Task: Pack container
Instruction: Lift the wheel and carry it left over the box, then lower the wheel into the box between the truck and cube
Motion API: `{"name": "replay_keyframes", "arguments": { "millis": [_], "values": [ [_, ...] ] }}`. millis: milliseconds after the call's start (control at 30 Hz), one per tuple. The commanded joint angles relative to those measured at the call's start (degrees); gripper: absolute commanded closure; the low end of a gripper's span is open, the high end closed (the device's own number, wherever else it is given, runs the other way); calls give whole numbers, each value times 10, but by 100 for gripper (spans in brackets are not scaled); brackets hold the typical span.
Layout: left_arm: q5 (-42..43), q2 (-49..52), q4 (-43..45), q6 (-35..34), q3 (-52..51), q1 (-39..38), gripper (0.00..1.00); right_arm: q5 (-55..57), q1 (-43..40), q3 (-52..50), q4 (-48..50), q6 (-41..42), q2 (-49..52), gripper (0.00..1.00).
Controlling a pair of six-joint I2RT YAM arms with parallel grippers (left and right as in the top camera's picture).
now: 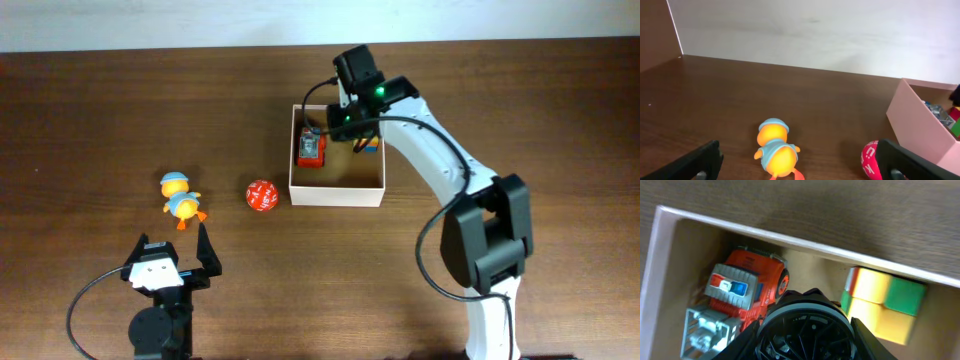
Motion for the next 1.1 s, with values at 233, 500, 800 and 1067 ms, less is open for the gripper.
{"name": "replay_keyframes", "arguments": {
  "millis": [233, 500, 800, 1067],
  "values": [
    [10, -3, 1, 9, -4, 3, 1, 7, 20, 9, 12, 7, 40, 63],
    [10, -3, 1, 9, -4, 3, 1, 26, 20, 9, 19, 11, 58, 64],
    [10, -3, 1, 9, -4, 3, 1, 52, 19, 9, 24, 11, 68, 64],
    [10, -3, 1, 9, -4, 3, 1, 52, 19, 9, 28, 11, 68, 64]
  ]
}}
